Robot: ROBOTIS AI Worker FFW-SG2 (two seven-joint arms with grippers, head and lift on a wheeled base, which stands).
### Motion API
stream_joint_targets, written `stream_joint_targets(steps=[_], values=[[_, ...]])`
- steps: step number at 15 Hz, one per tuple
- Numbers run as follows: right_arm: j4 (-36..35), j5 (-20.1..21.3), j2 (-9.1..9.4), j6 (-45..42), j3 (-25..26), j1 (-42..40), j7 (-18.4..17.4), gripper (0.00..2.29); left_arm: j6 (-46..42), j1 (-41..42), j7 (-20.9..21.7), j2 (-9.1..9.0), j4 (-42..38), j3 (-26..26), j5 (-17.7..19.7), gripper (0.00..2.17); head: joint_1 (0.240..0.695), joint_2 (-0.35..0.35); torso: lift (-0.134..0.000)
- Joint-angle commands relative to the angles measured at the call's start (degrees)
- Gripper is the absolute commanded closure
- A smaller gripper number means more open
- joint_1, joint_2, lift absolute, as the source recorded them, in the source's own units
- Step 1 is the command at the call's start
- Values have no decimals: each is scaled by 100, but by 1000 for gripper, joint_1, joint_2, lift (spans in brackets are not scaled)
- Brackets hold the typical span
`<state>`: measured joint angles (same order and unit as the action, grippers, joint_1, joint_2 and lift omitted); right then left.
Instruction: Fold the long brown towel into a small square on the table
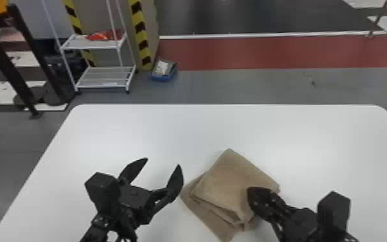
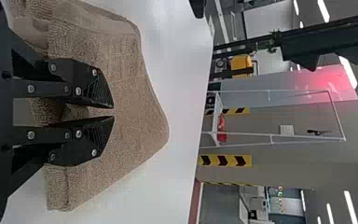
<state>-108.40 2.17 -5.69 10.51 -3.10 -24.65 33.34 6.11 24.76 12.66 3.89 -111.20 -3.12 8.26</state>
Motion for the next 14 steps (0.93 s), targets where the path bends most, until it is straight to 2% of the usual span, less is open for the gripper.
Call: stream_joint_targets(steps=[1,3,4,6,10,14], values=[[232,249,6,0,-112,84,6,2135,-17,29,0,7,-7,22,0,73,695,68,-111],[232,214,6,-140,-50,75,-2,2135,-35,47,0,-2,-7,58,0,73,695,72,-111],[100,-24,6,-474,82,-13,15,2135,-35,47,0,-2,-7,66,0,73,695,79,-111],[-375,-393,-2,-422,380,-189,112,2135,-35,47,0,-2,-7,58,0,73,695,77,-111],[-656,-446,6,-53,1004,-523,200,2138,-105,64,8,-2,-16,101,26,73,695,22,-111],[-296,-323,6,281,1180,-365,217,2142,-105,47,8,-2,-7,75,44,73,695,-31,-111]])
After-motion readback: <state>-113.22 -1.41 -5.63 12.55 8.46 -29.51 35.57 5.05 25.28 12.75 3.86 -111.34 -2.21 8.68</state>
